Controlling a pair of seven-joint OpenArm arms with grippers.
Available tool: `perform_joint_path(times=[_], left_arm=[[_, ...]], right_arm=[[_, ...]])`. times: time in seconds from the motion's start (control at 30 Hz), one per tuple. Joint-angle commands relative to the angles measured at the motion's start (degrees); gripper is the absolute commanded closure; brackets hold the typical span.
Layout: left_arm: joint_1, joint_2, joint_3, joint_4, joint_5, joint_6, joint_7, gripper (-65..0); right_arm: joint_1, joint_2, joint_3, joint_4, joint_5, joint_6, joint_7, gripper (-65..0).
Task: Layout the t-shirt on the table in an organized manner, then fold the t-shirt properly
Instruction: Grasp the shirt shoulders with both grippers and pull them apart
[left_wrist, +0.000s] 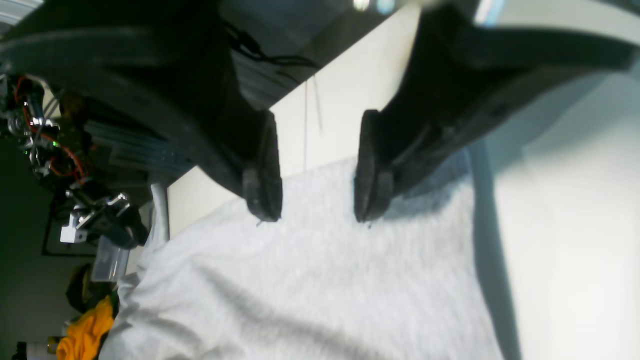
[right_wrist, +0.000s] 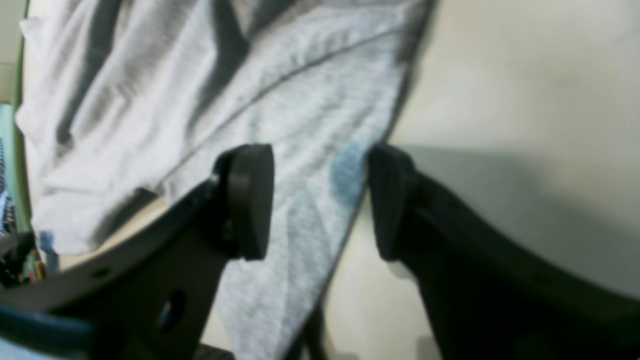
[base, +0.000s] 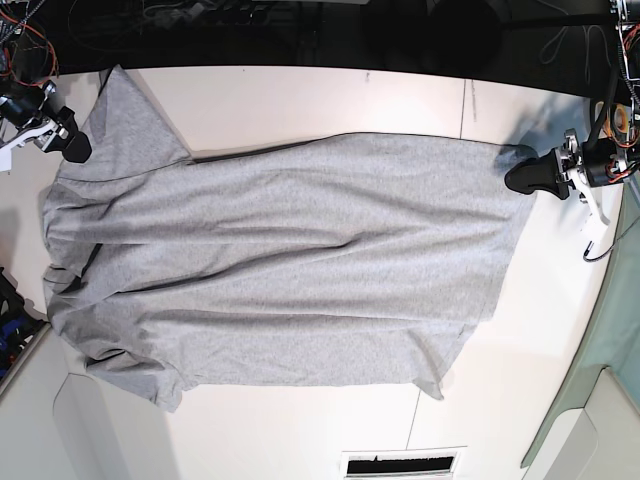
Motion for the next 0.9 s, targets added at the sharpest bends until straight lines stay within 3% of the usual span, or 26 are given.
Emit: perform_joint_path(times=[0.0,0.4,0.67,0.77,0.87], left_arm=[[-0.66,-1.33,-0.35,0.72,-1.42,-0.52,-0.20,-27.7],[-0.68,-1.55,-0.72,0.72,-1.27,-0.52,-1.05,-27.7],[-0.66,-2.43,-12.11,0.72,5.60,-0.52,-4.68,-27.7],[-0.44,-2.71,-12.68,0.72,12.96,-0.52,-8.35,-27.7],[0.61,-2.71,-10.64,0.72,16.52,-0.52,-10.05,-27.7]], right_arm=[[-0.20,-0.04,-0.02,0.31,-2.14,-0.68,-2.19,-31.7],[-0.20,-4.52,-1.62,4.76,-2.82,-0.48,-2.19,-31.7],[-0.20,-4.59,-3.50,4.96,-3.28,-0.50,-1.97,-31.6],[-0.17,-4.59,-3.50,4.96,-3.26,-0.50,-1.95,-31.6],[-0.20,-4.59,-3.50,4.96,-3.26,-0.50,-1.97,-31.6]])
